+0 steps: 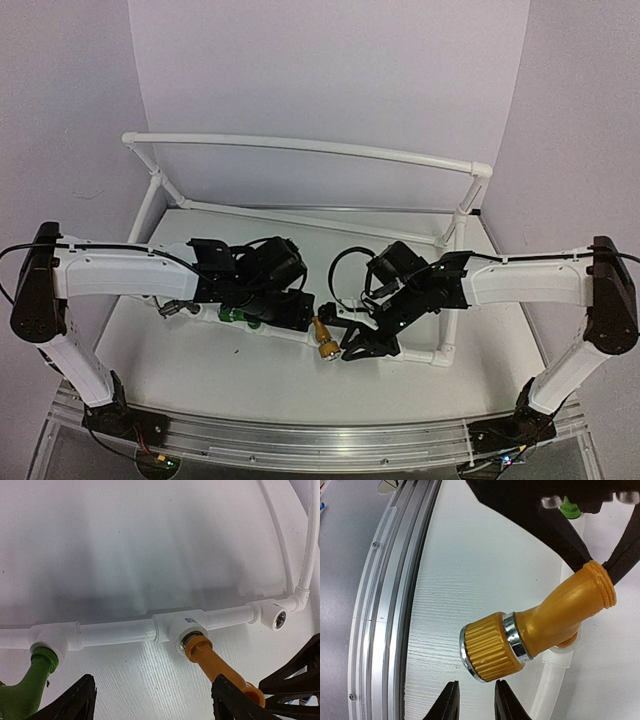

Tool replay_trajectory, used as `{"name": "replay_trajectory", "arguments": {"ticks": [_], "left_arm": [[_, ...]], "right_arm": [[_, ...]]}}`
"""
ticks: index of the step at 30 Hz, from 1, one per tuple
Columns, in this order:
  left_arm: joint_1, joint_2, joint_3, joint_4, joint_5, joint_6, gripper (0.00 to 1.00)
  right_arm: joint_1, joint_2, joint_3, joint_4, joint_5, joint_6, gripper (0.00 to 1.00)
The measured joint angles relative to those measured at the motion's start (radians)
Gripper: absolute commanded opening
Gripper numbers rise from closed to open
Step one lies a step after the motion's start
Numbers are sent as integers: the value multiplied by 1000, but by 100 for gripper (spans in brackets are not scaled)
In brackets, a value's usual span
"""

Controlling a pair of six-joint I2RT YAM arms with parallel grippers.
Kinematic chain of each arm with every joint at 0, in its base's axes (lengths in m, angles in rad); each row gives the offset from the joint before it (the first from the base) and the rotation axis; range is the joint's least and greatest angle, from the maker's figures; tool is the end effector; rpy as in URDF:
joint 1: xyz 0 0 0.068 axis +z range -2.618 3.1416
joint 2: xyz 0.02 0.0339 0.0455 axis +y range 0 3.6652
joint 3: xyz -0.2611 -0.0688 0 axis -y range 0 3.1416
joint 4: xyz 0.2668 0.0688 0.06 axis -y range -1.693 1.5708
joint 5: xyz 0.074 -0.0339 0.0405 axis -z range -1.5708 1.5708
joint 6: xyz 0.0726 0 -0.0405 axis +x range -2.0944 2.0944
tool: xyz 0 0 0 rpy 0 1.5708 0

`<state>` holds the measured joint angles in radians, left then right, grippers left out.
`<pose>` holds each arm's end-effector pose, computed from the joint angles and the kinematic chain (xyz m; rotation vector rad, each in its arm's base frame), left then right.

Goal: Install the water faucets

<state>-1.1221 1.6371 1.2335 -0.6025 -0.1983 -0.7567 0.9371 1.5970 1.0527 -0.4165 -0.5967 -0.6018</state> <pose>0.1794 -0.3397 0.2018 0.4009 2.5852 -0.4588 0.1820 0.3166 0.1778 -1.9133 1.6274 0.8894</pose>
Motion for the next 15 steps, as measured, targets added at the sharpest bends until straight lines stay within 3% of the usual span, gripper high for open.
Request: {"name": "replay_trajectory", "arguments": {"ticks": [15], "left_arm": [[8,37,36,1,23,24,79]], "right_arm": [[33,31,8,13,-33,5,23]]}}
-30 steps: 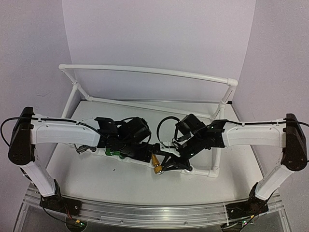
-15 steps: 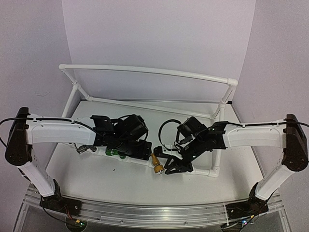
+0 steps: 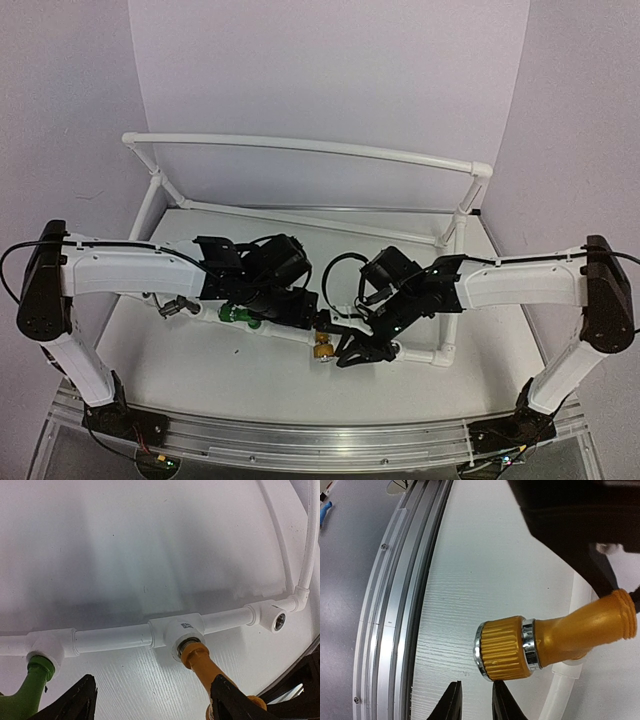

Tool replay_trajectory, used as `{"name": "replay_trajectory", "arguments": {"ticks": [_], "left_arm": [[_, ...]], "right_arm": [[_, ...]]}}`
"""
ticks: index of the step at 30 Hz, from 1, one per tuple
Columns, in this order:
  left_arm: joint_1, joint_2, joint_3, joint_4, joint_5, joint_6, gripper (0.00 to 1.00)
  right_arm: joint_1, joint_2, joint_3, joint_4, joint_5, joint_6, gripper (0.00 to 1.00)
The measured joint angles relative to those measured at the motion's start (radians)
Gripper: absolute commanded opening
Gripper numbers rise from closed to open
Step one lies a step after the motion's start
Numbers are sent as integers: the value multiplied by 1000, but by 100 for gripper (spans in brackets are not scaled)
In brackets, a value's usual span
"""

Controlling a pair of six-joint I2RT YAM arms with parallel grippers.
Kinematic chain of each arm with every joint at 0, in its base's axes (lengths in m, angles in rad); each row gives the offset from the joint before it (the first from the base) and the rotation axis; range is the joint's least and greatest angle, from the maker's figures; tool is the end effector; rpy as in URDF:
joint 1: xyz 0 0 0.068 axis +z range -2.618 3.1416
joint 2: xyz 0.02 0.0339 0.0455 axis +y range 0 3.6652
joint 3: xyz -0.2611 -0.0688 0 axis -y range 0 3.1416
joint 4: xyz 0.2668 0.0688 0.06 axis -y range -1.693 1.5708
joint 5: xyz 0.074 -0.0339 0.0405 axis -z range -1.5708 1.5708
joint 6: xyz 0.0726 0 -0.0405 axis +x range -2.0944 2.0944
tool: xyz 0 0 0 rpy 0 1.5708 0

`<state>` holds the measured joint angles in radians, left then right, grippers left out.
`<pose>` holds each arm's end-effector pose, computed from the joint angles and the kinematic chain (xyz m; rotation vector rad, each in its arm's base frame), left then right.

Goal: Install the water faucets

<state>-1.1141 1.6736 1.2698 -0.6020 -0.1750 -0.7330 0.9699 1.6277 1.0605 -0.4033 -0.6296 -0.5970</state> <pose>0.1849 -0.3477 0.2007 0.4317 2.5911 -0.4692 0.1723 0.3269 0.1720 -1.9509 1.6000 0.9473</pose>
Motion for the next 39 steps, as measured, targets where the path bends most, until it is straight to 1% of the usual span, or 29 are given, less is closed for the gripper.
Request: {"name": "replay_trajectory", "arguments": {"ticks": [3,7,10,14,16,19,22,25,28,30,35,39], "left_arm": [[2,12,14,-2,1,4,79],[4,35,37,3,8,10,80],[7,49,50,11,11,15,86],[9,50,51,18,0,12,97],[9,43,45,18,-13,-1,100],[3,-13,-3,41,-31,-31,100],[-4,-120,-66,62,-40,-55,100],[-6,-220,-111,81,-42,-72,100],[-28,-260,-118,80,-57,-79,100],[-68,-249,-116,70,-73,-79,100],[-199,-135,-80,26,-116,-80,100],[-261,-98,-87,39,-139,-93,100]], "right_arm": [[15,19,4,0,-5,4,25],[26,25,10,6,-18,19,30],[32,26,26,23,-27,27,37],[35,25,32,35,-39,33,41],[35,22,32,36,-40,33,45],[34,-6,31,41,-31,40,55],[26,-75,31,41,-24,44,59],[11,-147,39,25,-28,49,60],[-22,-173,71,7,-36,57,59],[-61,-171,97,0,-37,73,57],[-165,-118,176,-8,-43,155,59],[-188,-61,214,-8,-42,225,59]]}}
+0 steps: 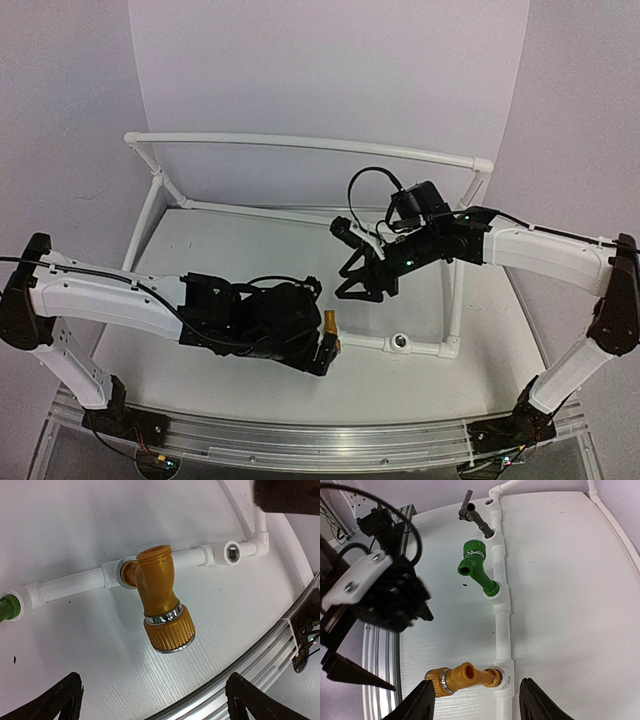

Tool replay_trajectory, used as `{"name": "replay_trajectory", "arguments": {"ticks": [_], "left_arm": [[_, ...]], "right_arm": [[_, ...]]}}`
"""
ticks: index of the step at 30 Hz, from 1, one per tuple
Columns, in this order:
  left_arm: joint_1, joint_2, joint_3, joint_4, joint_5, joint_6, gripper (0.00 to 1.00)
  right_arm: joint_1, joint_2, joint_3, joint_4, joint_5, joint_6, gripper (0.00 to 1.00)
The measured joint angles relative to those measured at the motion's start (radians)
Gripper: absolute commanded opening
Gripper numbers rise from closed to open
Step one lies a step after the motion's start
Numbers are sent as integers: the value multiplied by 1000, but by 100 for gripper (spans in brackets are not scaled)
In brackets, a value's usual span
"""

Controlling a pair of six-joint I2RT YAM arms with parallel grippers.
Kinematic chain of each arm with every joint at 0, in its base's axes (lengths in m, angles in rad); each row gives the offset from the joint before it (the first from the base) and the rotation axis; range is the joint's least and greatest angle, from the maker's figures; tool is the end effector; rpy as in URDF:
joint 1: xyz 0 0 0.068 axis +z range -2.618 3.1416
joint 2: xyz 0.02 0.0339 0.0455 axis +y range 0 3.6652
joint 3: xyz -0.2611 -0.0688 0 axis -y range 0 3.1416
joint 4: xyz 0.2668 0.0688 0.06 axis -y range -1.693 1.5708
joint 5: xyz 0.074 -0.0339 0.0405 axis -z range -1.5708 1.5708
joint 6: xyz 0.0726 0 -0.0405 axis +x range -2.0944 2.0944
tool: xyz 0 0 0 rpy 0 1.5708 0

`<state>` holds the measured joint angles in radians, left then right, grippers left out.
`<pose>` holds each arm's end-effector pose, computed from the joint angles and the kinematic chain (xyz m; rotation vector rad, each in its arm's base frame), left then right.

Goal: Install the water faucets

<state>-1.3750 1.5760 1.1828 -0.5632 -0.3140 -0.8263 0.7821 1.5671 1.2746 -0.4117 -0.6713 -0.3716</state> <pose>0.0946 -0.3618 0.2109 0.5652 2.4791 -0.5361 0.2459 0.3080 0.2704 -1.5277 1.6837 0.9781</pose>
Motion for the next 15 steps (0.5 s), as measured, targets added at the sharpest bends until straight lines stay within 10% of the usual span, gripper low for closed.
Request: {"name": "replay_trajectory", "arguments": {"ticks": [15], "left_arm": [[-30,68,-19,93,-112,-6,100]], "right_arm": [[33,160,50,22,8,181,46]]}}
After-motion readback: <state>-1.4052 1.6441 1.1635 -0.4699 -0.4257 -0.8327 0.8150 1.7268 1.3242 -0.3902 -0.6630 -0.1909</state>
